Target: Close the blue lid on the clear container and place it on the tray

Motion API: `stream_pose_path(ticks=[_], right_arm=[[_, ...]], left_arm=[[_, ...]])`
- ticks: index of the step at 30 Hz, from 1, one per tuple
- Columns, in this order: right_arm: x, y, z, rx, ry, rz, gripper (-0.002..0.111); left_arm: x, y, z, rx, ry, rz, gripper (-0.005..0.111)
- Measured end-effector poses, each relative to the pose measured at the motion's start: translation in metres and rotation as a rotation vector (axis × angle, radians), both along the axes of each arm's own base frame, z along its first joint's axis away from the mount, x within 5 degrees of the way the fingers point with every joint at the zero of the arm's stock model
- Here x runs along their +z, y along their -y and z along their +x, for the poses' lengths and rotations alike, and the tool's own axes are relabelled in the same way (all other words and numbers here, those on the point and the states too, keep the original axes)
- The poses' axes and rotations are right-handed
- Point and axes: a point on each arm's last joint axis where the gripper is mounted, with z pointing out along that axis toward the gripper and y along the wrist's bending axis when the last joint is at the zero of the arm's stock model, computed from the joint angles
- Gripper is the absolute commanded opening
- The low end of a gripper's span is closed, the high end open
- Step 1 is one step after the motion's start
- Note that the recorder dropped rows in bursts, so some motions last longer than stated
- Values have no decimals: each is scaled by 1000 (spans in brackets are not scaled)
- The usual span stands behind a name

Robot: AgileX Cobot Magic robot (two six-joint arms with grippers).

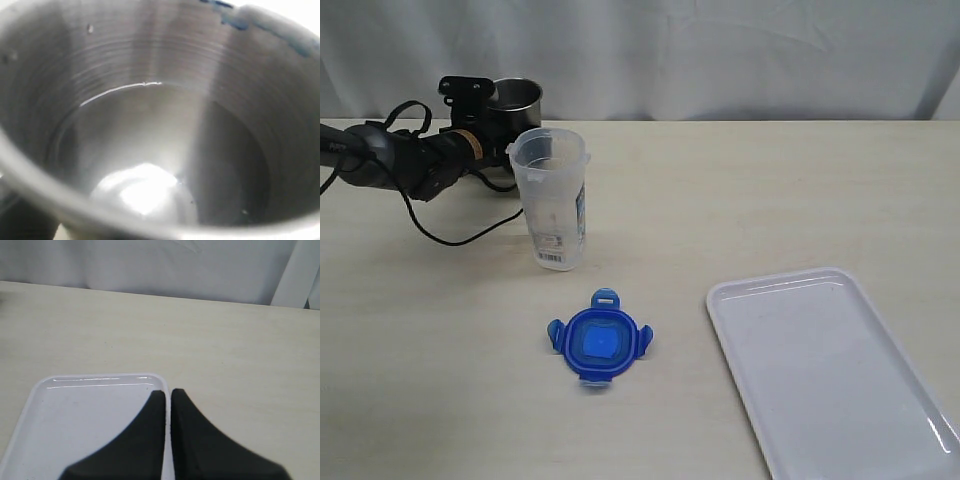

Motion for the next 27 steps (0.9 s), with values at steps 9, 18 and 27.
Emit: stream_pose_path(ticks=[9,18,27], right_arm=[[0,0,0,0,0,0,4],[0,0,0,0,0,0,4],[0,0,0,0,0,0,4]], left_arm=[[0,0,0,1,-2,1,85],[1,3,-1,-9,-15,23,85],[0,3,-2,-8,-29,38,85]])
